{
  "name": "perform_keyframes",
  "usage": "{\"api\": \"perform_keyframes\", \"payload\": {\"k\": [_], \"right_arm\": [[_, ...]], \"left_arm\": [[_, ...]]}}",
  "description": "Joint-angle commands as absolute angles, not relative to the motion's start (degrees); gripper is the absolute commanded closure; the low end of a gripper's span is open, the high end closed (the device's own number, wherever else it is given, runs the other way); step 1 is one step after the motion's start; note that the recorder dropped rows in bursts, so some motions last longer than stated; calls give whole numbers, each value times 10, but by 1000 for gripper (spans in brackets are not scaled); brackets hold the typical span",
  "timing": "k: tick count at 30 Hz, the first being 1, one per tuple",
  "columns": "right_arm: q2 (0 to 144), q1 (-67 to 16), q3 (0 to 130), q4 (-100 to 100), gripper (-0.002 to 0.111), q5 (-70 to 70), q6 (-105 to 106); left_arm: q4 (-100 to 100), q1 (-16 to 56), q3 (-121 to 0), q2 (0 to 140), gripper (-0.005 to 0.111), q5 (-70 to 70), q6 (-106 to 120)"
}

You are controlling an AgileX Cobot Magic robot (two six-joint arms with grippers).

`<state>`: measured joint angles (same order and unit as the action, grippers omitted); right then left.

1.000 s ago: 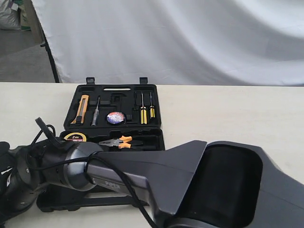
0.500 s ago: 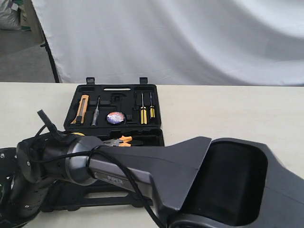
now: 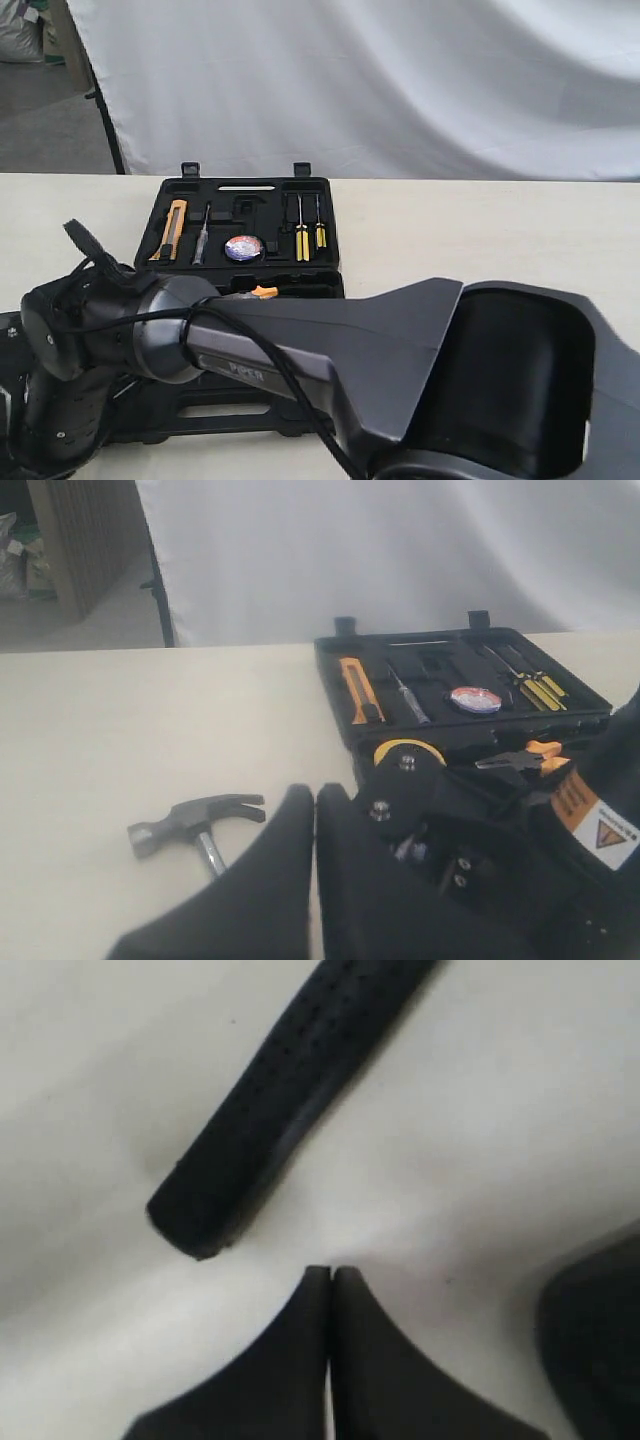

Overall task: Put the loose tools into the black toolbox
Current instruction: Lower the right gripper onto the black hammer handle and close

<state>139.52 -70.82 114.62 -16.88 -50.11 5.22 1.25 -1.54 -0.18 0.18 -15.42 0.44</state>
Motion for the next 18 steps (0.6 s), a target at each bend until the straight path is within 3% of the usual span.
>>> {"api": "perform_keyframes", "payload": {"k": [1,4,8,18], "right_arm": [[1377,-723,1145,-18,89,-446,-70],[1379,-736,1145,18,62,-406,-86],[1379,-749,1145,15,42,-356,-86],[1417,-749,1145,-62,39,-260,-62]], "left_arm": [[19,-17,0,0,106,-154,0],[19,-17,0,0,106,-154,0],[19,-17,0,0,106,-154,0],[18,-17,0,0,106,-154,0]]}}
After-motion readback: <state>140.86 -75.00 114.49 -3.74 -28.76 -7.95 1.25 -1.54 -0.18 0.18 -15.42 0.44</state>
